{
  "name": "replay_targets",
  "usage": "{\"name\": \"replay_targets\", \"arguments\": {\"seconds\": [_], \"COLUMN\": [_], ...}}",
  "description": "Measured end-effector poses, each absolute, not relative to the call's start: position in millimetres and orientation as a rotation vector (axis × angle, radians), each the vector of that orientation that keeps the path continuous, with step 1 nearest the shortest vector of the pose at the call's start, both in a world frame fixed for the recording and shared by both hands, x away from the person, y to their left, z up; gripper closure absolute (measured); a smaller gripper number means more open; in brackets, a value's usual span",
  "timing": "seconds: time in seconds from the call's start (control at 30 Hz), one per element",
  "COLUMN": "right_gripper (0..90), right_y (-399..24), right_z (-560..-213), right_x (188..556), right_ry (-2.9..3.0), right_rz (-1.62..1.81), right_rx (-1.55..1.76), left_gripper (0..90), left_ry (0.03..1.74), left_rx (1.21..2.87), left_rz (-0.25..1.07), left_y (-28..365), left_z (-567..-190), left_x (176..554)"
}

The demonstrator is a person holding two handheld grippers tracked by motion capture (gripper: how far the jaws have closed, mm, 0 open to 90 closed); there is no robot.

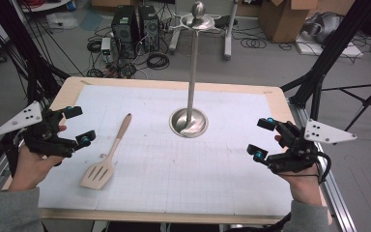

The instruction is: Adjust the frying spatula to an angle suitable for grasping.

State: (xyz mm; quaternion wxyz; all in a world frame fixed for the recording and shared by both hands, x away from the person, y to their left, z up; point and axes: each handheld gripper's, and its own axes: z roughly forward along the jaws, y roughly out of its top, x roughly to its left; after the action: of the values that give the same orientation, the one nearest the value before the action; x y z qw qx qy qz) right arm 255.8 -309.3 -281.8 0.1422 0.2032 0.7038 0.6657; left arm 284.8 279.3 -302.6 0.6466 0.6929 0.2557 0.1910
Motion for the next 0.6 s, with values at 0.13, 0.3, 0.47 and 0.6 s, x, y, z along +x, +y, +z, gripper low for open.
{"name": "replay_targets", "arguments": {"seconds": [0.13,0.3,0.47,0.6], "right_gripper": [10.1,10.1,10.1,10.1], "right_y": [-310.2,-313.9,-314.8,-317.5], "right_z": [-283.9,-284.1,-282.3,-284.0], "right_x": [255.4,253.5,250.9,248.5], "right_ry": [2.038,2.016,2.027,2.030], "right_rz": [1.909,1.908,1.886,1.869], "right_rx": [0.597,0.612,0.620,0.635], "left_gripper": [1.8,1.7,1.8,2.4], "left_ry": [0.579,0.596,0.616,0.647], "left_rx": [1.583,1.595,1.602,1.605], "left_rz": [0.439,0.438,0.429,0.432], "left_y": [275.8,275.1,275.0,275.2], "left_z": [-303.0,-307.4,-314.0,-320.3], "left_x": [285.6,289.8,298.3,305.0]}}
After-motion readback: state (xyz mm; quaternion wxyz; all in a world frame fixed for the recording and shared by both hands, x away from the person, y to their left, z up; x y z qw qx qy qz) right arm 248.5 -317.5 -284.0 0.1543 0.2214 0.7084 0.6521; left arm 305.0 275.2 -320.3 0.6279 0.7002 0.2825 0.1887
